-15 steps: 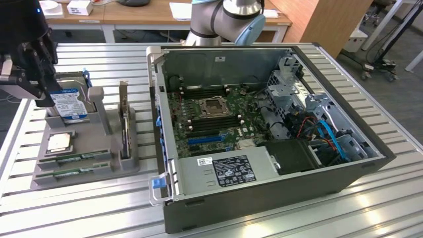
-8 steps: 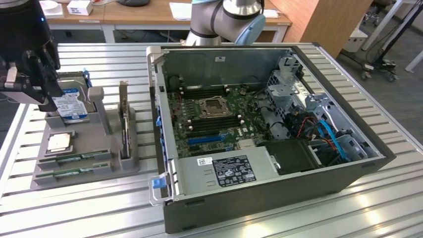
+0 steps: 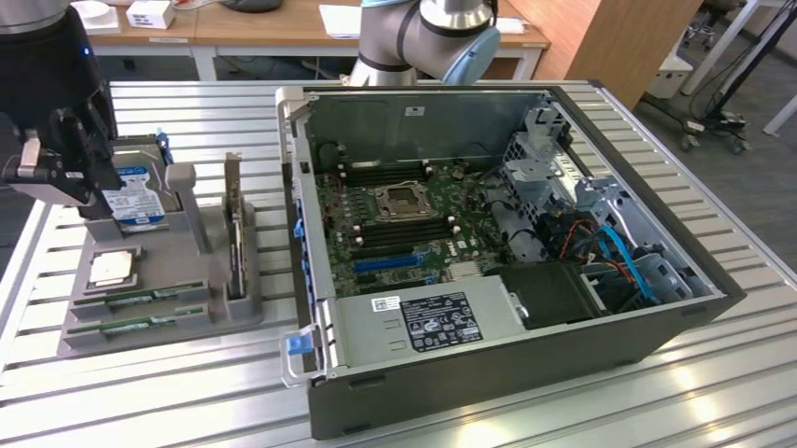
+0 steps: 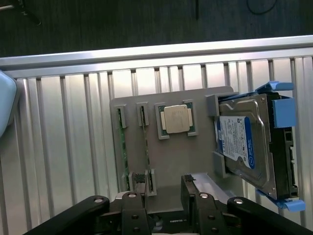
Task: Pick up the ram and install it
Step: 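Pick up the ram and move it above insertion slot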
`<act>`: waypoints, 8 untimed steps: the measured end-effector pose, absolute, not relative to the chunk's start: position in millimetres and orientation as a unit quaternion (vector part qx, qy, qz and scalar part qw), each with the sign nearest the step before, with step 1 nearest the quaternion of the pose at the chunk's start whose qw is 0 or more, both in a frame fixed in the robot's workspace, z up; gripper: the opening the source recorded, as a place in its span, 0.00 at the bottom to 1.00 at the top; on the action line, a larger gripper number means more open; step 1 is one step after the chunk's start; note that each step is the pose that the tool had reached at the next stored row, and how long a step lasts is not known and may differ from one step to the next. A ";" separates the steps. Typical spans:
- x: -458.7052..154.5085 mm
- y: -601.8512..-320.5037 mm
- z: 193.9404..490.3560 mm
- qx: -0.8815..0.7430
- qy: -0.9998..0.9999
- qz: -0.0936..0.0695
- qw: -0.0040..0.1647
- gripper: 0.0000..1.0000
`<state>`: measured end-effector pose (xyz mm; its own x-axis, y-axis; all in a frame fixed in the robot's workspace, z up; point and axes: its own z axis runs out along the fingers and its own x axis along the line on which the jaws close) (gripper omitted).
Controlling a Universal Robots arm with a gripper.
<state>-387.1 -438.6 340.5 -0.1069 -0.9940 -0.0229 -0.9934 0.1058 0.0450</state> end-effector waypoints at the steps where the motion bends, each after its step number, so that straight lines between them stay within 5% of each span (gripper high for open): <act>1: -387.1 -438.6 339.1 0.668 -0.744 -0.024 0.006 0.42; 8: -387.1 -438.6 331.3 0.668 -0.744 -0.024 0.006 0.42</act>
<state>-387.1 -438.6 331.3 -0.1069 -0.9940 -0.0230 -0.9934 0.1058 0.0450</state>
